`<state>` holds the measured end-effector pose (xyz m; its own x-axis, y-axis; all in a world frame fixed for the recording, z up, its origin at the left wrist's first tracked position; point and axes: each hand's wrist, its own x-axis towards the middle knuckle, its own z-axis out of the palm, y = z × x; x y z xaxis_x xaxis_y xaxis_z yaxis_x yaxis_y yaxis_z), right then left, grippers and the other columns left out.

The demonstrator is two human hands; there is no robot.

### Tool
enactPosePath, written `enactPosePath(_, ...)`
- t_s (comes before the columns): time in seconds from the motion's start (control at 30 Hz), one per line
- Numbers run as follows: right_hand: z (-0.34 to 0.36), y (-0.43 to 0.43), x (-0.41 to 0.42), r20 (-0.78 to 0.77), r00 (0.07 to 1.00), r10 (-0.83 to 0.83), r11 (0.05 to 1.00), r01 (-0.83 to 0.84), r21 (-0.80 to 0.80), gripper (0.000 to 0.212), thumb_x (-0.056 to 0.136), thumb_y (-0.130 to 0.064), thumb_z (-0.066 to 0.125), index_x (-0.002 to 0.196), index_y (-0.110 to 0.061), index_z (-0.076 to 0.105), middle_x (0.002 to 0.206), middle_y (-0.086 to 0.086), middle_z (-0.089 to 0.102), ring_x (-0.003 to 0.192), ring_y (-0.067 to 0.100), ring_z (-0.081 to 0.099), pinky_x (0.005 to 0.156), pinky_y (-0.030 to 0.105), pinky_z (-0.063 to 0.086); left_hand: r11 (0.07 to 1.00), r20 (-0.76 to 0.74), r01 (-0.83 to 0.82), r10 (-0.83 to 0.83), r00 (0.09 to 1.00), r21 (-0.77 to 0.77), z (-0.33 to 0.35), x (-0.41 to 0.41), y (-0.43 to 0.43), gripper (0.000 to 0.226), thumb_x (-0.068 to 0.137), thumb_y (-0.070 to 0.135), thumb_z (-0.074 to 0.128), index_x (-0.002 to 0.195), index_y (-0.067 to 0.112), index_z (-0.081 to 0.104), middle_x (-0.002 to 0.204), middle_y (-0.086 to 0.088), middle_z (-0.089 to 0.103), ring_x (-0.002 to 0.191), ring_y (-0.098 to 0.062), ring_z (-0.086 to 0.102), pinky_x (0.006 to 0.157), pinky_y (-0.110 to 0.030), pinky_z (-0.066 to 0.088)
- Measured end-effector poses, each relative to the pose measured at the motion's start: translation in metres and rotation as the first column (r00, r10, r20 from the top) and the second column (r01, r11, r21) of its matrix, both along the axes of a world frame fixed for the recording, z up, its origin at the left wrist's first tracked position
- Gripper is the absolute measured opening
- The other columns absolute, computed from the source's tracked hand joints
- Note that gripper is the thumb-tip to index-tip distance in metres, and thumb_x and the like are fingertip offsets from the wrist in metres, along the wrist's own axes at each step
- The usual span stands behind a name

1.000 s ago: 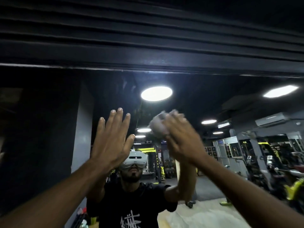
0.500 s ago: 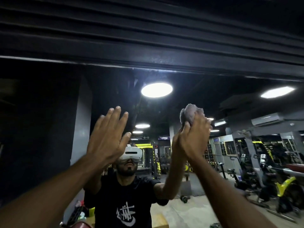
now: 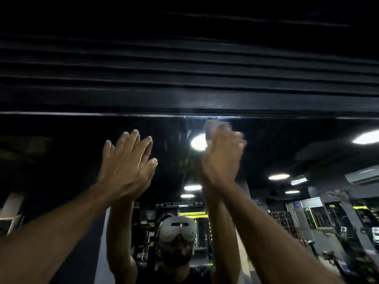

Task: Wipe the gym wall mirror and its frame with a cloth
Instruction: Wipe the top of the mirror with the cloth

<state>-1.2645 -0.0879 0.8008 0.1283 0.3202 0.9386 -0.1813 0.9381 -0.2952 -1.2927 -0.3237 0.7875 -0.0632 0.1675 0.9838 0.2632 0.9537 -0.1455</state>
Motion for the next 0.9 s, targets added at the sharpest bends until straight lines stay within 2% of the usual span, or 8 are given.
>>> enactPosePath(0.13, -0.01, -0.006, 0.003, 0.147, 0.988, 0.049, 0.799, -0.127, 0.588, 0.05, 0.109, -0.037, 0.039, 0.157, -0.026, 0.031, 0.165, -0.003, 0.029, 0.155, 0.022, 0.014, 0.124, 0.035, 0.002, 0.999, 0.012, 0.033, -0.033, 0.999, -0.009, 0.011, -0.002, -0.009, 0.067, 0.098, 0.063, 0.031, 0.159, 0.037, 0.019, 0.171, 0.0, 0.008, 0.157, -0.022, 0.004, 0.123, -0.058, 0.004)
enactPosePath(0.2, 0.022, 0.025, 0.004, 0.105, 0.994, 0.024, 0.855, -0.075, 0.514, 0.05, 0.108, -0.034, 0.041, 0.156, -0.023, 0.033, 0.159, 0.002, 0.038, 0.15, 0.026, 0.026, 0.123, 0.035, 0.013, 0.999, 0.001, 0.02, -0.02, 1.0, 0.039, 0.014, -0.005, -0.016, 0.068, 0.097, 0.062, 0.03, 0.159, 0.036, 0.018, 0.17, 0.001, 0.008, 0.157, -0.023, 0.005, 0.122, -0.06, 0.008)
enactPosePath(0.33, 0.061, -0.009, 0.0, 0.009, 0.996, -0.089, 0.993, 0.09, -0.07, 0.051, 0.098, -0.029, 0.049, 0.145, -0.009, 0.043, 0.138, 0.018, 0.051, 0.129, 0.039, 0.045, 0.112, 0.05, 0.031, 1.0, 0.025, 0.004, -0.005, 1.0, 0.016, 0.015, -0.007, -0.037, 0.073, 0.093, 0.064, 0.021, 0.161, 0.037, 0.015, 0.171, 0.002, 0.007, 0.157, -0.023, 0.004, 0.122, -0.06, 0.009)
enactPosePath(0.57, 0.002, -0.079, -0.005, 0.088, 0.995, 0.041, 0.794, -0.086, 0.601, 0.053, 0.104, -0.027, 0.05, 0.155, -0.022, 0.038, 0.161, -0.001, 0.037, 0.152, 0.02, 0.02, 0.124, 0.033, 0.006, 0.996, 0.039, 0.091, -0.09, 0.995, -0.013, -0.01, -0.012, -0.053, 0.075, 0.094, 0.063, 0.019, 0.163, 0.034, 0.012, 0.172, 0.003, 0.001, 0.158, -0.017, -0.005, 0.125, -0.051, 0.002)
enactPosePath(0.63, 0.014, -0.034, 0.001, 0.071, 0.997, 0.015, 0.865, -0.049, 0.5, 0.05, 0.1, -0.024, 0.056, 0.149, -0.018, 0.046, 0.149, 0.007, 0.049, 0.141, 0.024, 0.035, 0.117, 0.031, 0.022, 0.993, 0.055, 0.108, -0.106, 0.993, -0.037, -0.022, -0.013, -0.059, 0.076, 0.093, 0.063, 0.018, 0.163, 0.035, 0.008, 0.171, 0.005, -0.005, 0.156, -0.014, -0.012, 0.126, -0.048, -0.002)
enactPosePath(0.7, 0.03, 0.004, 0.006, -0.001, 1.0, -0.022, 0.991, 0.022, 0.132, 0.042, 0.098, -0.024, 0.05, 0.138, -0.014, 0.05, 0.136, 0.015, 0.055, 0.131, 0.035, 0.046, 0.113, 0.044, 0.035, 0.992, 0.07, 0.112, -0.108, 0.992, -0.063, -0.027, -0.014, -0.067, 0.076, 0.092, 0.065, 0.015, 0.162, 0.036, 0.004, 0.17, 0.007, -0.012, 0.154, -0.011, -0.017, 0.126, -0.047, -0.006)
enactPosePath(0.77, 0.027, -0.014, 0.0, -0.001, 0.999, -0.035, 0.997, 0.035, -0.066, 0.049, 0.098, -0.025, 0.044, 0.145, -0.012, 0.043, 0.146, 0.016, 0.048, 0.139, 0.039, 0.04, 0.116, 0.054, 0.032, 0.991, 0.069, 0.109, -0.103, 0.992, -0.083, -0.026, -0.015, -0.07, 0.077, 0.091, 0.067, 0.013, 0.162, 0.037, 0.002, 0.168, 0.009, -0.016, 0.153, -0.01, -0.02, 0.126, -0.047, -0.008)
enactPosePath(0.9, -0.019, -0.087, -0.013, 0.108, 0.994, 0.031, 0.891, -0.076, 0.448, 0.059, 0.103, -0.034, 0.041, 0.16, -0.026, 0.027, 0.167, -0.005, 0.022, 0.157, 0.02, 0.01, 0.128, 0.044, 0.011, 0.987, 0.069, 0.139, -0.134, 0.989, -0.081, -0.021, -0.017, -0.066, 0.077, 0.091, 0.067, 0.016, 0.162, 0.037, 0.006, 0.172, 0.004, -0.007, 0.157, -0.017, -0.013, 0.126, -0.051, -0.005)
